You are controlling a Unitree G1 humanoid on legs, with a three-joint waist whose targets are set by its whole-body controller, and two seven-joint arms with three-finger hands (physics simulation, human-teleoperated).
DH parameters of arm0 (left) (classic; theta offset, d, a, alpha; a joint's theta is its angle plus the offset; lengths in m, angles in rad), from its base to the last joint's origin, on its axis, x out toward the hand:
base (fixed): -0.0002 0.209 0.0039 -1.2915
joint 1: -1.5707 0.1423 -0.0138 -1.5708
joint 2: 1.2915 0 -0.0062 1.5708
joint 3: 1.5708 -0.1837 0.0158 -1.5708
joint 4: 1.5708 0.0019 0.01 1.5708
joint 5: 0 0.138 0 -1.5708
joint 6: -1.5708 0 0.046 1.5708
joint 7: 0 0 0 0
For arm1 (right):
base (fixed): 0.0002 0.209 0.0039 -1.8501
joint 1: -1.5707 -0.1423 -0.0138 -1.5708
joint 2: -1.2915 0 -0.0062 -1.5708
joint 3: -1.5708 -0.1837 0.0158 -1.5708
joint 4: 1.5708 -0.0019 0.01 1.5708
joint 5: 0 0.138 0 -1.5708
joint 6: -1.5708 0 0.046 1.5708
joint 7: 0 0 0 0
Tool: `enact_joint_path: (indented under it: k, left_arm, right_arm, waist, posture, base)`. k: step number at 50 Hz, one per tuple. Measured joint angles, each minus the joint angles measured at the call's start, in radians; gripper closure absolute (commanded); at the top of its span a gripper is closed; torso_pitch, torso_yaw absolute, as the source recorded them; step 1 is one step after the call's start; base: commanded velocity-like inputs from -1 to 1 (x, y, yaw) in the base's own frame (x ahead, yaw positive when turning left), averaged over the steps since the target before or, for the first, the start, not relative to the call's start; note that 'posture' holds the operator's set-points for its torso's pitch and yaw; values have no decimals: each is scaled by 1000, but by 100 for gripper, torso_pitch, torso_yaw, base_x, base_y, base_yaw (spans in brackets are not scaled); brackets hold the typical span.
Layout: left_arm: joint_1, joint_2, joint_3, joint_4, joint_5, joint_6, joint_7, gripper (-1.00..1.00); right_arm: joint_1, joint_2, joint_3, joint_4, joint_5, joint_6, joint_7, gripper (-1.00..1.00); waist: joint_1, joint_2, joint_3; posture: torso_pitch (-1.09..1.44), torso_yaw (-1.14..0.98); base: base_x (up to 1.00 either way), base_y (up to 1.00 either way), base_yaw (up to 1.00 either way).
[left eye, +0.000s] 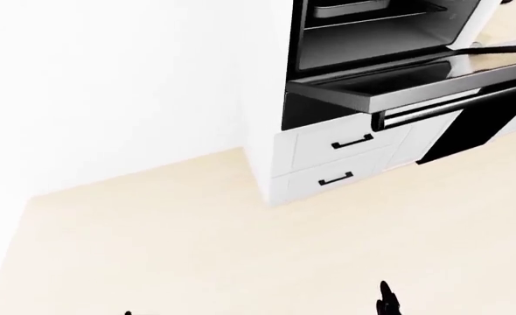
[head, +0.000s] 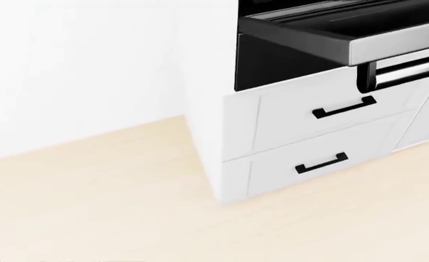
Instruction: Close the oven door.
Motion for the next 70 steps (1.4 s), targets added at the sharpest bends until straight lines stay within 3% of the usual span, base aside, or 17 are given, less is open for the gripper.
enact_joint_path:
  k: [2, 13, 29, 37, 42, 46, 48, 51, 53, 56, 60, 64, 67, 69, 70]
  left_arm:
    - [6, -12, -9, 5, 3, -5, -1, -100]
    - [4, -17, -27, 4, -3, -10, -1, -100]
    - [7, -20, -31, 8, -7, -7, -8, -100]
    - [9, -10, -25, 7, -14, -5, -3, -100]
    - [6, -20, -31, 7, -9, -8, -7, -100]
    - [5, -24, -33, 6, -5, -9, -10, -100]
    - [7, -23, -32, 13, -5, -3, -12, -100]
    - [6, -16, -27, 15, -4, 5, -15, -100]
    - [3, -8, -21, 14, -8, 11, -9, -100]
    - [5, -7, -20, 5, -11, 1, -3, -100]
    - [-1, -3, -19, -5, -12, -12, -3, -100]
    - [7, -10, -23, 6, -10, -9, -3, -100]
    - [10, -11, -22, 14, -10, -2, -5, -100]
    - [4, -28, -29, 13, -6, 4, -7, -100]
    - [4, -31, -33, 13, -3, 4, -9, -100]
  right_arm:
    - [2, -12, -7, 2, 0, 2, 0, -100]
    - [-5, -20, -6, -13, -6, -10, -20, -100]
    - [4, -28, -13, -9, -15, -6, -27, -100]
    - [-2, -19, -8, -11, -23, -7, -19, -100]
    - [4, -27, -14, -7, -19, -4, -23, -100]
    - [7, -30, -15, -6, -16, -3, -28, -100]
    - [7, -31, -16, -7, -15, -5, -28, -100]
    - [3, -31, -16, -14, -14, -12, -30, -100]
    - [-2, -15, -8, -12, -17, -9, -28, -100]
    - [-1, -8, 2, -9, -29, -8, -16, -100]
    - [1, -15, -4, -7, -27, -7, -16, -100]
    - [3, -21, -8, -8, -20, -8, -22, -100]
    - [1, -23, -9, -7, -19, -8, -21, -100]
    - [-2, -35, -16, -8, -16, 0, -24, -100]
    - [-3, -36, -18, -10, -15, 2, -26, -100]
  waist:
    - [-7, -20, -5]
    - [8, -21, -39]
    - [11, 23, -25]
    - [25, -8, -29]
    - [14, 2, -30]
    - [1, -7, -21]
    - [1, 3, -19]
    - [5, 45, -9]
    - [18, 43, -4]
    - [31, 68, -14]
    - [24, 34, -13]
    - [23, -23, -12]
    - [20, -78, -27]
    - [12, -54, -25]
    - [10, -53, -25]
  posture:
    - [0, 0]
    - [0, 0]
    - [0, 0]
    - [0, 0]
    - [0, 0]
    - [0, 0]
    - [0, 0]
    - [0, 0]
    - [0, 0]
    - [0, 0]
    - [0, 0]
    - [0, 0]
    - [0, 0]
    - [0, 0]
    - [0, 0]
  base:
    - [0, 0, 0]
    - [0, 0, 0]
    - [11, 0, 0]
    - [12, 0, 0]
    - [12, 0, 0]
    - [12, 0, 0]
    - [12, 0, 0]
    - [12, 0, 0]
    - [12, 0, 0]
    - [12, 0, 0]
    - [12, 0, 0]
    - [12, 0, 0]
    - [12, 0, 0]
    - [12, 0, 0]
    - [12, 0, 0]
